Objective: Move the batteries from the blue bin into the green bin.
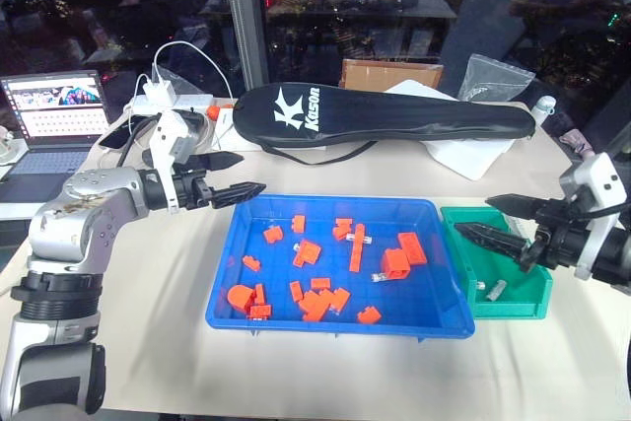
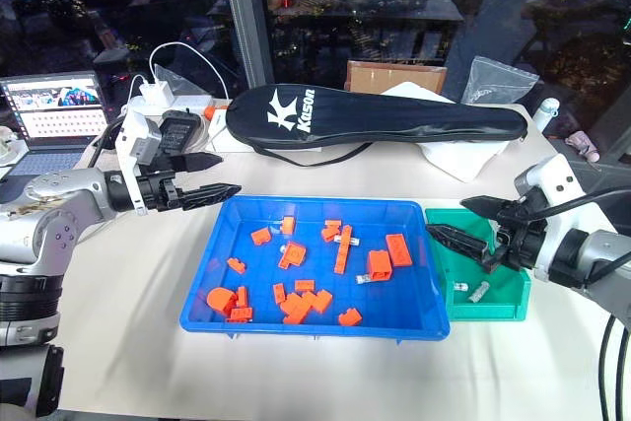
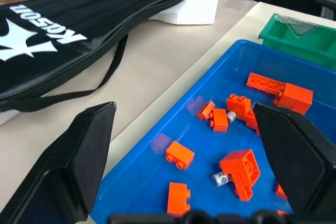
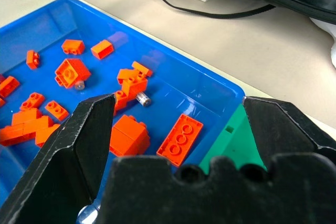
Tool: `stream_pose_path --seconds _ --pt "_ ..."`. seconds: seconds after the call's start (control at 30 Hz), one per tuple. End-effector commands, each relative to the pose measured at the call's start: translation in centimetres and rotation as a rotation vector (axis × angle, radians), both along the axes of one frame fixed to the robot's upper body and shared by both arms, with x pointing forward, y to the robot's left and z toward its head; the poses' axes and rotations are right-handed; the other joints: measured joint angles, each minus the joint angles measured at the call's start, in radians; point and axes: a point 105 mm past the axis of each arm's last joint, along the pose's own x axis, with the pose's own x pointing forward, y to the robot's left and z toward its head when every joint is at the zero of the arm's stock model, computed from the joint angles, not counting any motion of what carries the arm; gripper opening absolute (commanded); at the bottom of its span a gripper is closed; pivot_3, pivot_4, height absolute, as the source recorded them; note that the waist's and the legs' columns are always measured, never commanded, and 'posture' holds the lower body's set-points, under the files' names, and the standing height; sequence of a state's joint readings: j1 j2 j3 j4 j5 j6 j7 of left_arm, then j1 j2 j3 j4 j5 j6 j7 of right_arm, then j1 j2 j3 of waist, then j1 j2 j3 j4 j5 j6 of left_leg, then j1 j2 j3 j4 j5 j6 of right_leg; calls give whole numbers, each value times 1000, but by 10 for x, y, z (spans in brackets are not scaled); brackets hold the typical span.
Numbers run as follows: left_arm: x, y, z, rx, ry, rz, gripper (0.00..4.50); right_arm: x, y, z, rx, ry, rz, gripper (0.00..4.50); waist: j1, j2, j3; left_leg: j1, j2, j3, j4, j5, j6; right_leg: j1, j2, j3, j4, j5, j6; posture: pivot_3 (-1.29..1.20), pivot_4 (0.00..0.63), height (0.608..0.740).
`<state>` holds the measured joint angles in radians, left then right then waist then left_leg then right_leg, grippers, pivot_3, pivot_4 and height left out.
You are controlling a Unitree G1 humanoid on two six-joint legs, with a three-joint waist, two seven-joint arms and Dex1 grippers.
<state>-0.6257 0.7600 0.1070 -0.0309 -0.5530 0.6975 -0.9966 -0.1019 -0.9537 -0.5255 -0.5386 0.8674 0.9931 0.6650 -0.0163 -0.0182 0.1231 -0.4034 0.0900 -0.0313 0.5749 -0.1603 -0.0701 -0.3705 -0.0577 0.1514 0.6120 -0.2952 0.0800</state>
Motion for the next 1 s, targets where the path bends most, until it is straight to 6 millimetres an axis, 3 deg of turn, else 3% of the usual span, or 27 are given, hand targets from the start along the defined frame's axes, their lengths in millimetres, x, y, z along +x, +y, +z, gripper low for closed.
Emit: stream_pose_path --seconds 0.03,0.23,0.43,0.57,1.0 --pt "-7 -8 13 48 -62 -83 4500 -2 8 10 -40 -54 38 4472 0 0 0 0 0 0 0 0 0 0 0 0 0 0 0 0 150 737" --pt "-19 -30 15 187 -35 -288 4500 4 37 8 -167 -37 172 4472 -1 0 0 0 0 0 0 0 0 0 0 0 0 0 0 0 150 737" --pt "-17 -35 14 317 -64 -290 4500 3 63 7 -213 -10 303 4472 -3 0 0 -1 0 0 -1 0 0 -1 0 0 0 0 0 0 150 737" --pt "-22 -38 12 322 -46 -309 4500 7 72 -6 -276 27 358 4472 -2 0 0 -1 0 0 0 0 1 -1 0 0 0 0 -1 0 150 737" --pt "-39 -45 7 275 -45 -302 4500 33 81 -72 -438 140 437 4472 0 0 0 -1 0 0 2 0 1 -1 0 0 1 -1 0 0 150 737"
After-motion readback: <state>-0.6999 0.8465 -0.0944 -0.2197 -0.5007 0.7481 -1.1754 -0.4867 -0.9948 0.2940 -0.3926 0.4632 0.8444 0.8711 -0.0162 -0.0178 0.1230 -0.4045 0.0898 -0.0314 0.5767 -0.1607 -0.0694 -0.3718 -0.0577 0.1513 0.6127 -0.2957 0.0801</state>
